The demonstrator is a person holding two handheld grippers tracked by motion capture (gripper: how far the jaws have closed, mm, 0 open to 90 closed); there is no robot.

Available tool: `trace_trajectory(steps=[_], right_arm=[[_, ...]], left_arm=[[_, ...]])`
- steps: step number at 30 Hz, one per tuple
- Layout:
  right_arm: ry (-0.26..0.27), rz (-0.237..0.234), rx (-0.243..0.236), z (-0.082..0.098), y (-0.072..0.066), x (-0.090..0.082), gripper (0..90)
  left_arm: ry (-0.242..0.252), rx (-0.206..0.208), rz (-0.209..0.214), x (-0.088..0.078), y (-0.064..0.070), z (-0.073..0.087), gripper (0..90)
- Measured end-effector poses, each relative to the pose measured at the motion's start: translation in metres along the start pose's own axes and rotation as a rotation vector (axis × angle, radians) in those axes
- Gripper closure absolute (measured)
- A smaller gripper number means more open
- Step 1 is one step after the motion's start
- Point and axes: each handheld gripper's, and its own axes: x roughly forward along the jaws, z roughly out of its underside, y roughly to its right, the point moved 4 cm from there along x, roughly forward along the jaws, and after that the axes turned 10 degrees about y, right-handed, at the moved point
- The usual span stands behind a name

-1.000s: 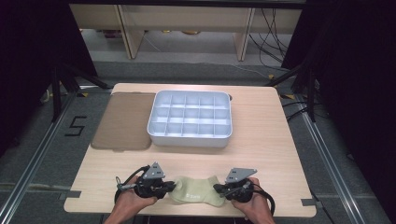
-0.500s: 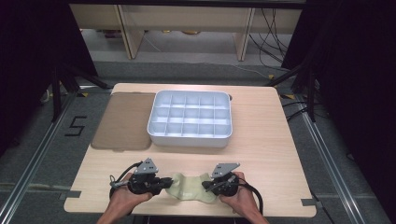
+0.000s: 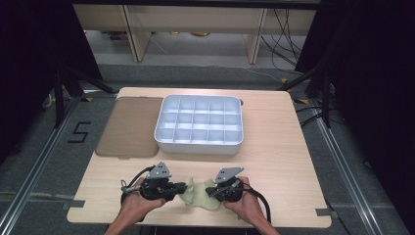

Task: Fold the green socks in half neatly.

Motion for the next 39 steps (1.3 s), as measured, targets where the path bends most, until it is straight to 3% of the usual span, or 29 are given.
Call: trace_trajectory(steps=[3, 5, 7, 11, 15, 18, 25, 37, 39], right_arm=[[0.015, 0.000, -0.004, -0.002, 0.002, -0.003, 90.0], [0.034, 0.000, 0.000, -0.006, 0.002, -0.011, 90.0], [0.056, 0.009, -0.005, -0.010, 0.005, -0.020, 90.0], [0.030, 0.045, 0.008, -0.005, 0.008, -0.032, 90.0], [-0.030, 0.049, 0.010, 0.008, 0.010, -0.030, 90.0], [-0.004, 0.046, 0.020, 0.008, 0.013, -0.025, 90.0], [-0.018, 0.039, 0.028, 0.008, 0.013, -0.025, 90.0], [-0.010, 0.027, 0.039, 0.009, 0.015, -0.025, 90.0], [-0.006, 0.024, 0.041, 0.009, 0.015, -0.026, 90.0]], left_arm=[[0.001, -0.007, -0.004, 0.000, -0.001, 0.000, 84.2], [0.005, -0.033, -0.016, -0.001, -0.001, 0.001, 84.2], [0.004, -0.014, -0.011, -0.001, -0.002, 0.000, 84.2], [0.003, -0.016, -0.016, -0.002, -0.001, 0.000, 84.1], [0.004, -0.015, -0.016, -0.003, -0.001, -0.001, 84.0], [0.003, -0.018, -0.012, 0.001, 0.006, -0.005, 84.0], [-0.003, -0.006, 0.014, 0.018, 0.015, -0.016, 83.9], [-0.046, 0.017, 0.058, 0.048, 0.024, -0.015, 83.8], [-0.050, 0.015, 0.050, 0.050, 0.023, -0.015, 83.8]])
